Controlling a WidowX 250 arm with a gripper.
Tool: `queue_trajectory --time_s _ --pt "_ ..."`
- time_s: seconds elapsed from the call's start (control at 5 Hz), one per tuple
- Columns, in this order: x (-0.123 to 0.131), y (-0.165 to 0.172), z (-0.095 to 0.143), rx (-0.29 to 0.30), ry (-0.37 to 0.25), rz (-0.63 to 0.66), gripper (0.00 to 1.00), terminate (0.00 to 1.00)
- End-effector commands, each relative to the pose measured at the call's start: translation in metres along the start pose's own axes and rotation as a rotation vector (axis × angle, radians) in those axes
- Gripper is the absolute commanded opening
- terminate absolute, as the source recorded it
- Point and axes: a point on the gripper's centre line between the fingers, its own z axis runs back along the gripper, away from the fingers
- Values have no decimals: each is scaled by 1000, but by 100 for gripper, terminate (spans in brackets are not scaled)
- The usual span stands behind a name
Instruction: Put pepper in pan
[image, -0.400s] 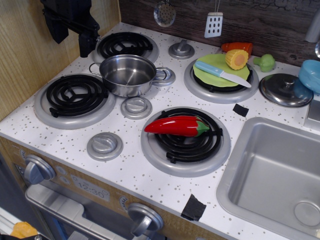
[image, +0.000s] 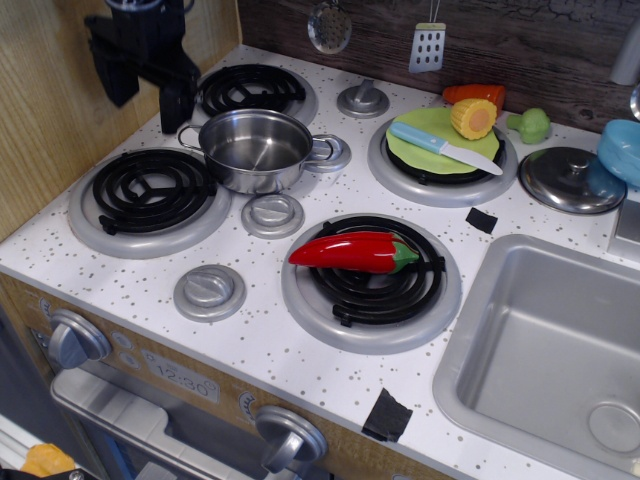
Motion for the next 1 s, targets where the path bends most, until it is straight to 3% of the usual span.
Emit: queue_trajectory --time_s 0.0,0.2,0.4,0.8 --pt "0 -49 62 -31 63 -58 100 0" --pt "-9 -90 72 -125 -11 -210 100 0" --pt "-18 -122 55 -170 -51 -360 100 0" --pt "-19 -151 21 -192 -236 -505 100 0"
